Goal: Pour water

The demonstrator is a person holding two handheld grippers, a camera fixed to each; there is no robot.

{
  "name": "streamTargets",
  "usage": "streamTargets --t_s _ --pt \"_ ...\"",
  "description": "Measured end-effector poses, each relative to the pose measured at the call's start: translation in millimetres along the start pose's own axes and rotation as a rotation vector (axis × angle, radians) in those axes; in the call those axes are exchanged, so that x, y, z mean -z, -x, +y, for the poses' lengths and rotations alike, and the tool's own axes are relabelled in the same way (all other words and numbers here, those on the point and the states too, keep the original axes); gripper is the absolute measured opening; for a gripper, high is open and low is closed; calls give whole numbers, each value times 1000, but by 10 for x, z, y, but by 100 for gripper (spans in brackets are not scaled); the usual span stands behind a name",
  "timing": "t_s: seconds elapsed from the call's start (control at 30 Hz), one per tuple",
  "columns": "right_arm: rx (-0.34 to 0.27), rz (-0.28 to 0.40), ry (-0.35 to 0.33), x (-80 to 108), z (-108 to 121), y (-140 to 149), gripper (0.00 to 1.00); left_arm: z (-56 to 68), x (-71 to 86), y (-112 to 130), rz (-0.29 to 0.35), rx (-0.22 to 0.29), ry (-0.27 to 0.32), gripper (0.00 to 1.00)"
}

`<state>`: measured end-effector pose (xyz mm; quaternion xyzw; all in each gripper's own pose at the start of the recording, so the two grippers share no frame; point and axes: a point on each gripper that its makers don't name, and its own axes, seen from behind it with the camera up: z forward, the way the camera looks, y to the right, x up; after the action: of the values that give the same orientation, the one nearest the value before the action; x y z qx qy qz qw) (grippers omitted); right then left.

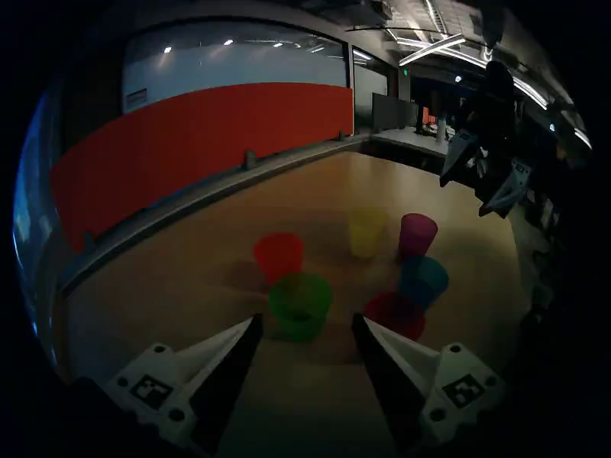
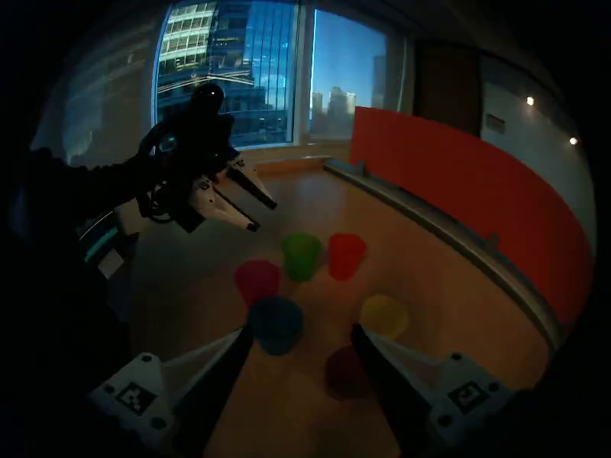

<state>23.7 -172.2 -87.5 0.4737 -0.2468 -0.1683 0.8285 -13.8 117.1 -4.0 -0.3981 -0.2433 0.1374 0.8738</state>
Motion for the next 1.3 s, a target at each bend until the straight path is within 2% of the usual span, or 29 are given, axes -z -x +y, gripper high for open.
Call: streamTargets --t_s 0.6,1.3 --pt "34 -68 -70 -470 -194 287 99 -104 -314 362 -77 14 18 86" --pt "53 -104 -102 -812 -256 443 99 -45 -603 464 -119 8 67 86"
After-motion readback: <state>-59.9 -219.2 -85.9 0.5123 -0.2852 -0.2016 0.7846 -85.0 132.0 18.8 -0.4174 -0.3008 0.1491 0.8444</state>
